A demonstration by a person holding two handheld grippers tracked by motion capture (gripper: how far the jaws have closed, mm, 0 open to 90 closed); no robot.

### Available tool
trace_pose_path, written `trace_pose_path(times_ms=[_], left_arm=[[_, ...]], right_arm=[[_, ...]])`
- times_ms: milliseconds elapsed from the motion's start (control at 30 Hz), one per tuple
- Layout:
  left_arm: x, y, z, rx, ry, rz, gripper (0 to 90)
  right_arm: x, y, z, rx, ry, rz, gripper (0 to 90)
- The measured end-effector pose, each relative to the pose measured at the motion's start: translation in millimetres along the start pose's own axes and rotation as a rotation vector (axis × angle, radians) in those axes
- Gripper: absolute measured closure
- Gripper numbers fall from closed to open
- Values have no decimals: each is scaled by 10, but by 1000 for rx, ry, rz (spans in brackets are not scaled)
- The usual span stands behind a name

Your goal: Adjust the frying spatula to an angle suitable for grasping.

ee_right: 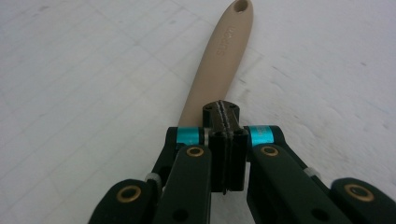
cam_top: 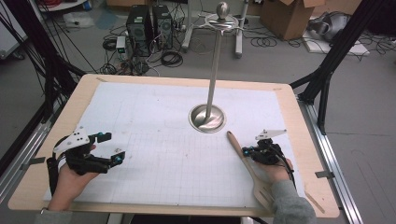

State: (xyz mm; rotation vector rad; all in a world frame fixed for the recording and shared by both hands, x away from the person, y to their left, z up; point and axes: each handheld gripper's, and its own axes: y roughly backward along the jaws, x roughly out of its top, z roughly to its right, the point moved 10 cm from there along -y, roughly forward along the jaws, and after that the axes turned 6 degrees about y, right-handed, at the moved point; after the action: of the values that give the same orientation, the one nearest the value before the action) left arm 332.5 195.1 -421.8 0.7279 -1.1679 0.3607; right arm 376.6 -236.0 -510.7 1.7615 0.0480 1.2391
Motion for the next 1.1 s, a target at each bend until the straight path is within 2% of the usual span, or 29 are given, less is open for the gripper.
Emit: trace_pose_path(times_ms=[67,100,133,200,333,433,567,667,767,867,1000,1100], left_arm=[[-9,6,-4,3,4,-2,63],[-12,8,-5,5,4,-3,63],[-14,11,-3,4,5,-4,63],[-15,16,-1,4,6,-2,63],[-29,24,-18,8,11,-5,63],[-40,21,-19,7,9,-11,64],[-41,24,-14,9,10,-11,63],[-46,29,-20,12,11,-12,63],[-48,37,-21,11,12,-11,63],[-51,41,-27,13,12,-12,63],[-44,48,-33,14,11,-10,63],[-35,55,-41,18,12,-7,64]], right_arm=[[33,-40,-102,56,47,2,900],[32,-67,-143,67,73,-21,900],[40,-81,-158,56,106,-37,900],[51,-82,-162,54,140,-58,900],[61,-89,-180,65,164,-58,900],[78,-109,-254,107,182,-53,900],[99,-133,-334,144,236,-52,900],[103,-135,-339,148,248,-53,900],[131,-107,-308,112,252,-39,900],[175,-6,-275,106,215,6,900],[198,139,-227,69,166,43,900],[247,258,-245,56,151,93,900]])
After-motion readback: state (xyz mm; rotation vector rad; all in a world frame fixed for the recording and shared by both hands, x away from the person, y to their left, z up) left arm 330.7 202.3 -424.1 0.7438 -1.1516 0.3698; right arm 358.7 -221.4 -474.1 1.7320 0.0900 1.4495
